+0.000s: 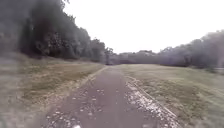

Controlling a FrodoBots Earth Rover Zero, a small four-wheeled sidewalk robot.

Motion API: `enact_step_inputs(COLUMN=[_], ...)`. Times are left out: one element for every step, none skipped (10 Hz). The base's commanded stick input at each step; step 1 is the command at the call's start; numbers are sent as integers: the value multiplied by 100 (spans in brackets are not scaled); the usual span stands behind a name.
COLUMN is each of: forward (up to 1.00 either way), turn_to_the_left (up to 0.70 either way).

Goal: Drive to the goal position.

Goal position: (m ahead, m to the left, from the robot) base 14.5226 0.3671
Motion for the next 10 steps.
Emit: enact_step_inputs(forward=[45, 45, 45, 45, 45, 45, 45, 45, 45, 45], turn_to_the_left=[0, 0, 0, 0, 0, 0, 0, 0, 0, 0])
